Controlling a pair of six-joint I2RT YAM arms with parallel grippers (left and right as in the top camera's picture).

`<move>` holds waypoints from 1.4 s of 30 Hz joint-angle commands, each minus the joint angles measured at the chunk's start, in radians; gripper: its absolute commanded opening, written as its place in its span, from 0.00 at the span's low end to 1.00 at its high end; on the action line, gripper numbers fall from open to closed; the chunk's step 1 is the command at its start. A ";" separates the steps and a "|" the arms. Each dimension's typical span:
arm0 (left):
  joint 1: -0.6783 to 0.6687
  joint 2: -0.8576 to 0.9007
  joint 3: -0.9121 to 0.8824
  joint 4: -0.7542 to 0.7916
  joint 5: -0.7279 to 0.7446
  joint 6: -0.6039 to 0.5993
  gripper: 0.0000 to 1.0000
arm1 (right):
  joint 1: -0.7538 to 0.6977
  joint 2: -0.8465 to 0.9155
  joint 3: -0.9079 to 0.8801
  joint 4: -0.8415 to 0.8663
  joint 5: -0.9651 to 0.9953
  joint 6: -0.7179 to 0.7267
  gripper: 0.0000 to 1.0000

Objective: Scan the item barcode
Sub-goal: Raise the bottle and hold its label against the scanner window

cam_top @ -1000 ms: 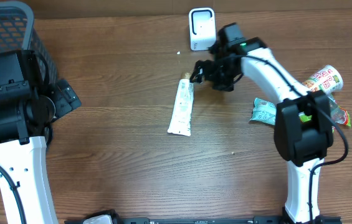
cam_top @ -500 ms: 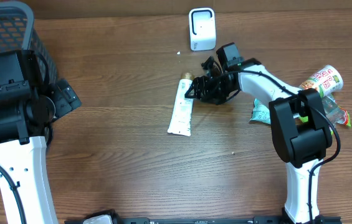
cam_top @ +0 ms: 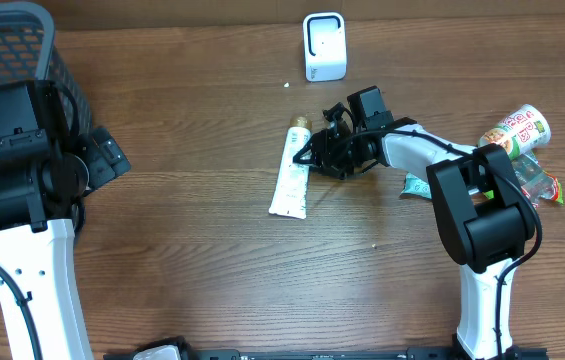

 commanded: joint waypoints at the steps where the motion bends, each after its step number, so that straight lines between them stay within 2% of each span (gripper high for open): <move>1: 0.003 -0.004 -0.001 0.003 0.001 -0.014 0.99 | 0.021 0.005 -0.027 0.028 0.079 0.024 0.45; 3: 0.003 -0.004 -0.001 0.003 0.000 -0.014 1.00 | 0.030 0.006 -0.027 0.041 0.099 0.025 0.38; 7: 0.003 -0.004 -0.001 0.003 0.001 -0.014 1.00 | 0.032 0.006 -0.027 0.037 0.098 0.026 0.07; 8: 0.003 -0.004 -0.001 0.003 0.001 -0.014 1.00 | 0.032 0.006 -0.027 0.037 0.090 0.026 0.04; 14: 0.003 -0.004 -0.001 0.003 0.001 -0.014 1.00 | 0.008 -0.020 -0.026 0.048 -0.018 -0.015 0.04; 18: 0.003 -0.004 -0.001 0.003 0.000 -0.014 1.00 | -0.012 -0.092 -0.026 0.026 -0.133 -0.188 0.04; 21: 0.003 -0.004 -0.001 0.003 0.001 -0.014 0.99 | -0.024 -0.174 -0.026 -0.039 -0.146 -0.314 0.04; 25: 0.003 -0.004 -0.001 0.003 0.001 -0.014 1.00 | -0.051 -0.294 -0.026 -0.096 -0.190 -0.407 0.04; 32: 0.003 -0.004 -0.001 0.003 0.001 -0.014 1.00 | -0.118 -0.467 -0.025 -0.113 -0.328 -0.404 0.04; 42: 0.003 -0.004 -0.001 0.003 0.001 -0.014 1.00 | -0.133 -0.565 -0.025 -0.191 -0.311 -0.402 0.04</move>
